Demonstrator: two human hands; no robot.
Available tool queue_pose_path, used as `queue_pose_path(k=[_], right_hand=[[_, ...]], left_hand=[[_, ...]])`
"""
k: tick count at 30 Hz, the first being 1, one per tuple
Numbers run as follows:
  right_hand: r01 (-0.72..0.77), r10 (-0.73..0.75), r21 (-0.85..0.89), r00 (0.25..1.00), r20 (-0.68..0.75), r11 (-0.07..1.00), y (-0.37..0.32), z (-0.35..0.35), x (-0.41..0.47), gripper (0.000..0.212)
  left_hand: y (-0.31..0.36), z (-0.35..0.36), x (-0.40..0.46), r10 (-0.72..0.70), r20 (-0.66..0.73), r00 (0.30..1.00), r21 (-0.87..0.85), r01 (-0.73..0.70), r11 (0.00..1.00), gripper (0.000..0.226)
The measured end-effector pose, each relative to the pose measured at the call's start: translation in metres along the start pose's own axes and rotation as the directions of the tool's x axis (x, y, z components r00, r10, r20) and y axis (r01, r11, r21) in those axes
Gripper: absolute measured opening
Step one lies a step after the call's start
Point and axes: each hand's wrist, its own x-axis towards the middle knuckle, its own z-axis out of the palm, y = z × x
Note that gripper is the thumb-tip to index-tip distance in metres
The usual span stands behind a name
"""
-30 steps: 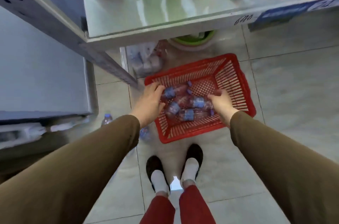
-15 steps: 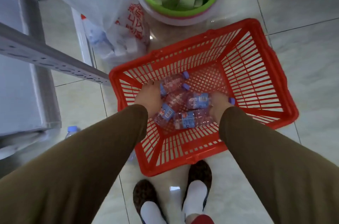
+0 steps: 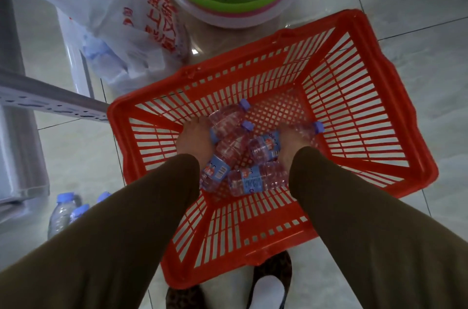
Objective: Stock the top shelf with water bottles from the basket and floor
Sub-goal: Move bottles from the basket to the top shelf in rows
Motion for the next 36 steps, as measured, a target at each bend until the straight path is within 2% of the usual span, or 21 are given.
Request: queue_pose_path(k=[3,5,6,8,9,11,15,19,24,28,31,34,36], right_hand=[[-0.004,0.005,-0.029,0.999,0.046,1.0,-0.004,-0.001,0.003,0.014],[-0.002,0.002,-0.03,1.0,0.0,1.0,-0.003,-0.007,0.004,0.011],[-0.006,0.006,0.006,1.0,-0.026,1.0,-0.003,-0.008,-0.002,0.019],[0.017,-0.002,0.106,0.99,-0.139,0.994,-0.004,-0.009,-0.014,0.068],[0.054,-0.023,0.157,0.981,-0.191,0.986,-0.006,-0.008,-0.024,0.085],[0.126,-0.08,0.22,0.975,-0.207,0.967,-0.012,-0.007,-0.048,0.098],[0.268,-0.254,0.143,0.961,-0.108,0.953,-0.039,-0.015,-0.133,0.096],[0.439,-0.436,0.061,0.899,-0.049,0.897,-0.078,-0.026,-0.245,0.069],[0.594,-0.592,0.02,0.798,0.113,0.804,-0.138,-0.048,-0.405,0.058],[0.737,-0.713,-0.102,0.674,0.195,0.668,-0.186,-0.062,-0.513,0.068],[0.799,-0.758,-0.15,0.6,0.254,0.582,-0.221,-0.072,-0.597,0.081],[0.871,-0.826,-0.117,0.49,0.278,0.477,-0.253,-0.079,-0.669,0.084],[0.91,-0.869,-0.056,0.408,0.279,0.41,-0.272,-0.084,-0.712,0.088]], left_hand=[[0.0,0.002,0.005,-0.009,-0.016,1.0,0.04,0.01,0.999,0.051],[0.001,-0.001,0.004,0.008,-0.001,1.0,0.071,-0.008,0.997,0.05],[0.001,-0.002,0.002,0.014,0.001,1.0,0.066,-0.014,0.998,0.048],[0.004,-0.011,-0.009,0.0,0.016,1.0,-0.01,0.0,1.0,0.043],[0.005,-0.016,-0.018,-0.002,0.026,1.0,-0.06,0.003,0.998,0.044],[0.007,-0.032,-0.04,0.016,0.039,0.999,-0.161,-0.01,0.987,0.049],[0.018,-0.091,-0.095,0.01,0.057,0.998,-0.259,0.005,0.966,0.056],[0.035,-0.179,-0.164,0.015,0.013,1.0,-0.404,-0.009,0.915,0.062],[0.063,-0.317,-0.256,-0.003,-0.077,0.997,-0.565,-0.041,0.824,0.062],[0.078,-0.408,-0.309,0.002,-0.194,0.981,-0.608,-0.121,0.785,0.056],[0.093,-0.481,-0.35,0.019,-0.274,0.962,-0.68,-0.207,0.703,0.055],[0.108,-0.547,-0.39,0.021,-0.337,0.941,-0.747,-0.281,0.603,0.053],[0.115,-0.586,-0.415,0.03,-0.393,0.919,-0.749,-0.339,0.569,0.052]])
